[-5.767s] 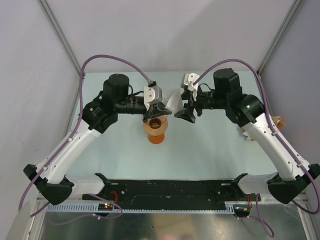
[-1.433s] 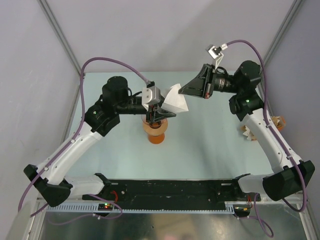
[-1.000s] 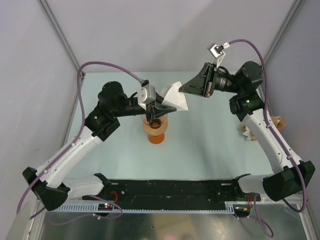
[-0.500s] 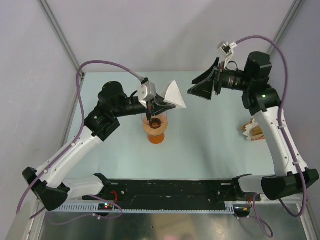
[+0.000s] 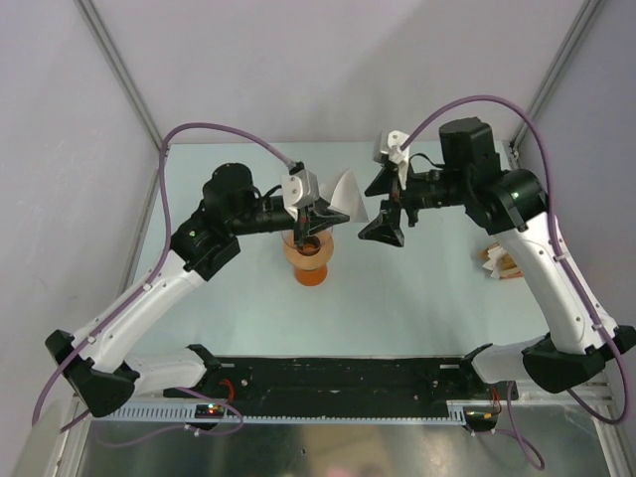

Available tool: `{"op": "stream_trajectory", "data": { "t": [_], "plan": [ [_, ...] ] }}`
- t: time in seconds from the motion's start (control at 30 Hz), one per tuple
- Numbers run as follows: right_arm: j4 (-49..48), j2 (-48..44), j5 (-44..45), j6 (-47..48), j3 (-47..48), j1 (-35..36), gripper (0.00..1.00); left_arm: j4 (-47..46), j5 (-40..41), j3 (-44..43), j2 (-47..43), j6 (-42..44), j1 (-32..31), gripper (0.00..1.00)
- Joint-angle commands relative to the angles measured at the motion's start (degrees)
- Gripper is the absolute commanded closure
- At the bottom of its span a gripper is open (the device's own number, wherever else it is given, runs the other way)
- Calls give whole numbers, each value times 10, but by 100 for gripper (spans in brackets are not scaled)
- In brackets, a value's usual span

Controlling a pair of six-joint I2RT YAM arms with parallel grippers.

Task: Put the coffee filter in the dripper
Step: Place the coffee filter in the coffee dripper.

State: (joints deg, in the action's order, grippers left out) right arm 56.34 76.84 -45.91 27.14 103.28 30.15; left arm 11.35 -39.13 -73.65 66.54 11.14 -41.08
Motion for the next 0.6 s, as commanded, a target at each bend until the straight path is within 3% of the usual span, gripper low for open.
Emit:
{"op": "stream_trajectory", "data": {
  "t": [0.0, 0.3, 0.57],
  "plan": [
    [-1, 11, 70, 43, 3, 28, 2, -4, -3, -26, -7, 37, -13, 100],
    [-40, 15, 48, 37, -11, 53, 32, -4, -11, -34, -6, 49, -22, 100],
    [-40, 17, 34, 55, -22, 61, 42, -4, -49, -37, -8, 75, -25, 100]
  ]
}}
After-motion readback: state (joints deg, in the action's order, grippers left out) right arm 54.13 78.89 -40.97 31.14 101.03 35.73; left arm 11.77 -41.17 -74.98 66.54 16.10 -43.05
